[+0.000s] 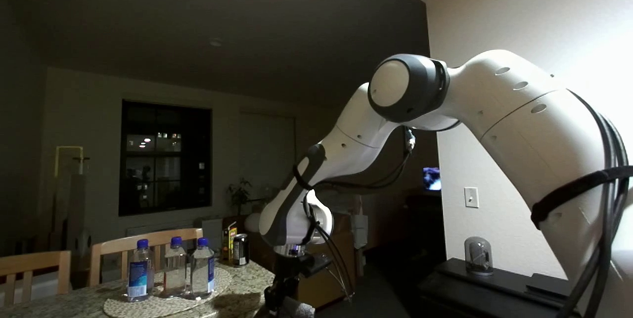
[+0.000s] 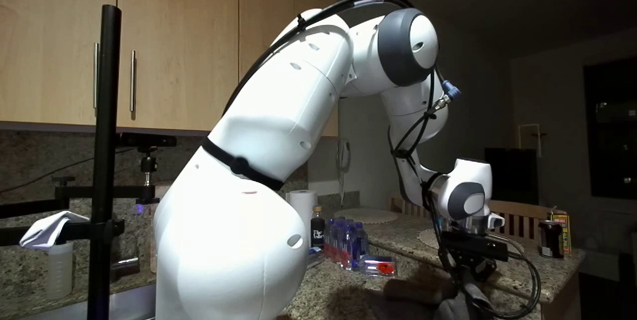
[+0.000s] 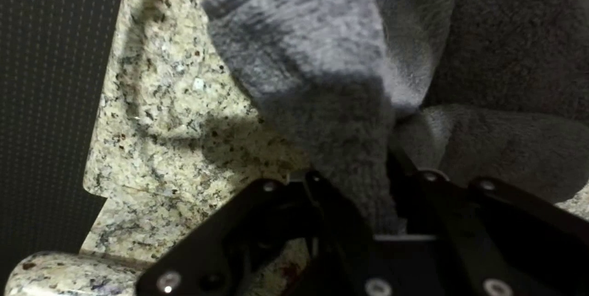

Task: Move the grey towel to the right

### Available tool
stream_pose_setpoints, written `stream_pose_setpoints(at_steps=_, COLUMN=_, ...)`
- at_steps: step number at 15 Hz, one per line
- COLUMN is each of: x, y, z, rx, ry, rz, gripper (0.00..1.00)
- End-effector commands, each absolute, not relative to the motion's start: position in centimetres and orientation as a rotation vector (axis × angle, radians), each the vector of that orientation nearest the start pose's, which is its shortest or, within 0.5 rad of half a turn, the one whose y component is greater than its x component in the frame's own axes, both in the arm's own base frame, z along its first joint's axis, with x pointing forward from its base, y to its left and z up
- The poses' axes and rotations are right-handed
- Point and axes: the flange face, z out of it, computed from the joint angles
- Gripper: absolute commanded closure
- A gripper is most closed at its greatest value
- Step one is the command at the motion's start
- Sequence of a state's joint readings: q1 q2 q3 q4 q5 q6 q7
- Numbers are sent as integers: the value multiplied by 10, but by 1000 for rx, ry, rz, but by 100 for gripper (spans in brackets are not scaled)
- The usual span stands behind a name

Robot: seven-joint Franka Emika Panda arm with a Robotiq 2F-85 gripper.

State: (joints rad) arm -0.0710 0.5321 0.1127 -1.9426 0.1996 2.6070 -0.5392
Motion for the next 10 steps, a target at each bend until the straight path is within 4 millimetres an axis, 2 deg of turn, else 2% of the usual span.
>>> stream_pose_setpoints(at_steps=1, x=644, y=17, z=218, rx=-2957, ry=-518, rz=-320, gripper=35)
stream_pose_setpoints(at_steps=6, x=656, y=17, z=229, rx=-2976, ry=-246, rz=-594, gripper=2)
stream_pose_setpoints(at_steps=9, x=660, y=19, z=242, rx=-2957, ry=-63, rz=-793, gripper=0)
stream_pose_setpoints(at_steps=10, x=664, y=-1, z=267, rx=-2949, ry=-9, rz=-869, gripper=0)
